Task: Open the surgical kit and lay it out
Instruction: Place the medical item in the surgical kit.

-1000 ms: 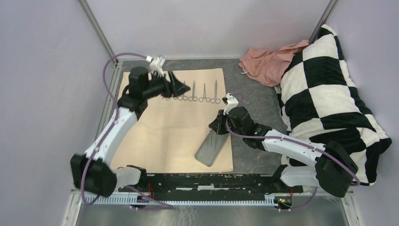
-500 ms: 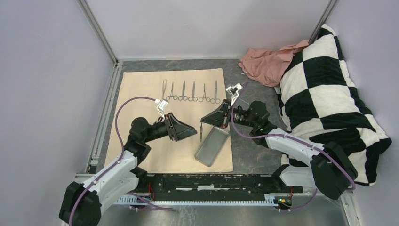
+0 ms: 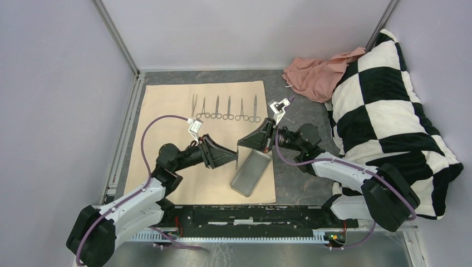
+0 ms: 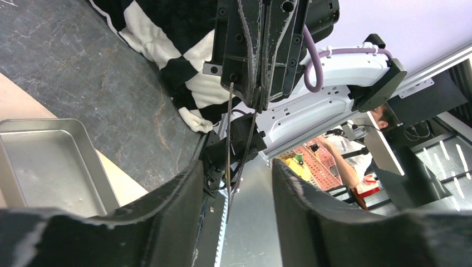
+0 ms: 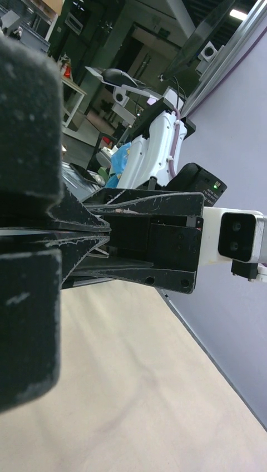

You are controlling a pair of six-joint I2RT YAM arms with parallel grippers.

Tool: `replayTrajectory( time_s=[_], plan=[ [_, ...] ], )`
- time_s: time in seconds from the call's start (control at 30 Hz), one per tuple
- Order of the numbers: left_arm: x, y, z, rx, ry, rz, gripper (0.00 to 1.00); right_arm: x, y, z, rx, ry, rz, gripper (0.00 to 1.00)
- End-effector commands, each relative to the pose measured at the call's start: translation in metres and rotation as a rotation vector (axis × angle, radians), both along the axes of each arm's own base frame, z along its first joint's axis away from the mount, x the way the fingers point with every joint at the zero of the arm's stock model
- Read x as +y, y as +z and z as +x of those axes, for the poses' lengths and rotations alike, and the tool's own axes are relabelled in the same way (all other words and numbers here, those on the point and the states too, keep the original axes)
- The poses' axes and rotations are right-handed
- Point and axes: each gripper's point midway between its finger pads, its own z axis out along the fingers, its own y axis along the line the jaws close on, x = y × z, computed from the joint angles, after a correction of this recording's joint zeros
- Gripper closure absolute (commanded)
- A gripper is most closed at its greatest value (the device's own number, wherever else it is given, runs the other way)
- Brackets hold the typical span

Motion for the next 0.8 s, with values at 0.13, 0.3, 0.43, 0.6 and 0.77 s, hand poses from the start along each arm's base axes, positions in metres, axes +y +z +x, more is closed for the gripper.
replayTrajectory(
  time_s=[0.13, 0.3, 0.43, 0.6, 0.77],
  plan=[
    [-0.003, 0.02, -0.002, -0.045, -0.006, -0.068, 0.57, -0.003, 0.016, -0.007, -0.043, 0.025, 0.062, 1.0],
    [-0.004, 0.023, -0.004, -0.043, -0.015, -0.08, 0.72, -0.002, 0.016, -0.006, -0.039, 0.026, 0.069, 1.0],
    [-0.004, 0.026, -0.003, -0.049, -0.004, -0.085, 0.94, -0.002, 0.015, -0.006, -0.032, 0.026, 0.074, 1.0],
    [-0.002, 0.008, 0.012, -0.04, 0.073, 0.077, 0.98, -0.001, -0.003, 0.009, -0.035, -0.039, -0.006, 0.71],
    [0.017, -0.011, 0.038, -0.088, 0.223, 0.362, 0.98, -0.018, -0.027, 0.061, -0.132, -0.272, -0.177, 0.25]
  ],
)
